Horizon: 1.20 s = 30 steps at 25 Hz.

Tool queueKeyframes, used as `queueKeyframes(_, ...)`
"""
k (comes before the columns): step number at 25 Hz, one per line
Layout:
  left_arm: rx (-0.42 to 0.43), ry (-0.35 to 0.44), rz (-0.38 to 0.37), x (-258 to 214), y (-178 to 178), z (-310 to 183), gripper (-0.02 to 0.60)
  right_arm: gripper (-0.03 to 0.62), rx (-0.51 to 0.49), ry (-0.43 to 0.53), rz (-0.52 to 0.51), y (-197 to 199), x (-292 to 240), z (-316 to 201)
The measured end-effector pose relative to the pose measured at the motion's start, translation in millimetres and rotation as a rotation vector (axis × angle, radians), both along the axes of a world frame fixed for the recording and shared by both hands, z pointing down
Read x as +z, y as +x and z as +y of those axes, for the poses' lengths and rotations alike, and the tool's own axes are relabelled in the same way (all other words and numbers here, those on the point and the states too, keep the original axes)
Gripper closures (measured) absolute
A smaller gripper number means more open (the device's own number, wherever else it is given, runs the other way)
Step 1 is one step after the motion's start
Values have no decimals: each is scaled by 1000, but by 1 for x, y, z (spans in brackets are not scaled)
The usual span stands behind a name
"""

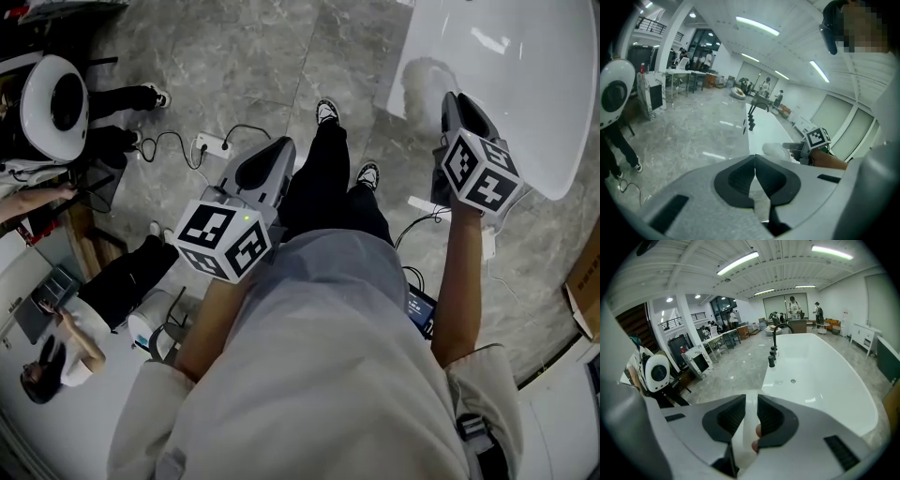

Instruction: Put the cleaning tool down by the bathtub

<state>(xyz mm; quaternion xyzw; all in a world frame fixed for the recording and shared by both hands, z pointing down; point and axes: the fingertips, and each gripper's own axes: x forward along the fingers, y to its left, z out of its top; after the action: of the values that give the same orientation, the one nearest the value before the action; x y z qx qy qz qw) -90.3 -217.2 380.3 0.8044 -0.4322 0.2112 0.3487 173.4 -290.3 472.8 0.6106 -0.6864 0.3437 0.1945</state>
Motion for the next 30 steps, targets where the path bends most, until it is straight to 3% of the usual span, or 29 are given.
queueKeyframes(30,7,-52,-19,22,-19,-24,572,519,41,-96,62,-2,91,-49)
